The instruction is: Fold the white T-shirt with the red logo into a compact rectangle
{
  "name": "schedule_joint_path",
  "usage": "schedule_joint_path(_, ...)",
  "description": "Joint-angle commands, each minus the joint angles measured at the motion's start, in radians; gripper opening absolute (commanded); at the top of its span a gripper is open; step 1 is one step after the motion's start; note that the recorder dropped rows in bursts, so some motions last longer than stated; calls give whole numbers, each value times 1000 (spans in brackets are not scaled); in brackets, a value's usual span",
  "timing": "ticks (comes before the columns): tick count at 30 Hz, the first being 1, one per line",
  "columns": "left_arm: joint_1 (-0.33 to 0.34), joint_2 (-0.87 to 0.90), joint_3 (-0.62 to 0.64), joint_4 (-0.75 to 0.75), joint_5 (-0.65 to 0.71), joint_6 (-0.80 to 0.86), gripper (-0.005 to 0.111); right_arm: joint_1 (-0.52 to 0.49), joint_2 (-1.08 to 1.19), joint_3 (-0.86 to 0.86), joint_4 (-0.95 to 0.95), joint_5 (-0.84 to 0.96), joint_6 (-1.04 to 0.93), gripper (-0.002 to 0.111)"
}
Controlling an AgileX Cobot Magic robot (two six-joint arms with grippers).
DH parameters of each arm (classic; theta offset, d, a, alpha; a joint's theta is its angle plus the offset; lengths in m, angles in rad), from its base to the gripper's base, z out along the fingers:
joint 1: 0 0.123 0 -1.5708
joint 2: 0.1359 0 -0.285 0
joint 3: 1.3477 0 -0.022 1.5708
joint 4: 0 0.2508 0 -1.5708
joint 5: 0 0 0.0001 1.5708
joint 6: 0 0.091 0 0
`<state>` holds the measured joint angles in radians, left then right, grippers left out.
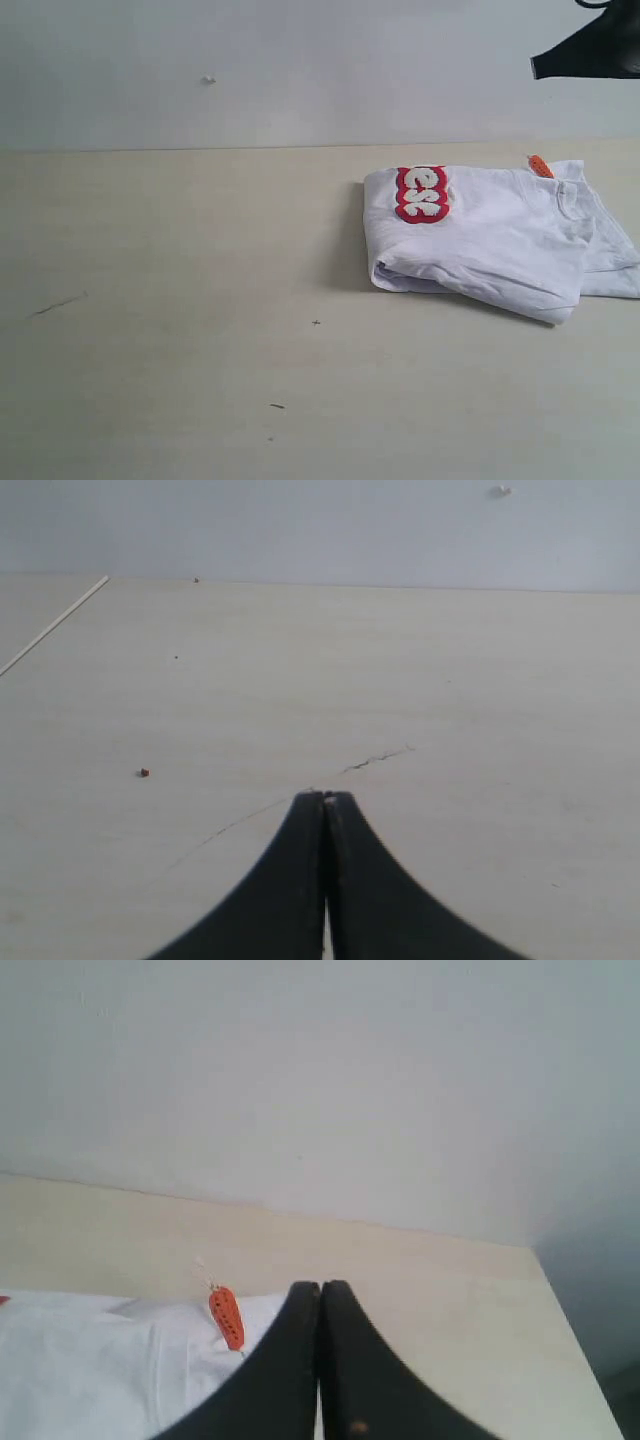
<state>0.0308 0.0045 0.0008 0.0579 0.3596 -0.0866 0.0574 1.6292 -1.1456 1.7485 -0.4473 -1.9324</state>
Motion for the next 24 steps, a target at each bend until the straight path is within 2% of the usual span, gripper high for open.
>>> schedule_joint_path(1,4,-5,-1,-2,-6,4,0,-1,80,12,-4,-137,-11,0)
schedule_joint_path(6,4,-5,-1,-2,-6,4,0,2,184,12,-4,-158,-11,0)
schedule_joint_path(13,4,-5,-1,-2,-6,4,0,54,252,12,-4,74,-18,0)
schedule_joint_path(18,4,-5,-1,-2,-6,4,0,54,292,12,-4,339,1,0)
schedule_joint_path(21,4,-5,-1,-2,-6,4,0,45,289,12,-9,635,-29,0)
schedule_joint_path(23,4,-5,-1,-2,-6,4,0,45,281,-10,-171,845,61,0)
schedule_joint_path(24,4,-5,-1,-2,-6,4,0,45,281,-40,-263,886,186,0)
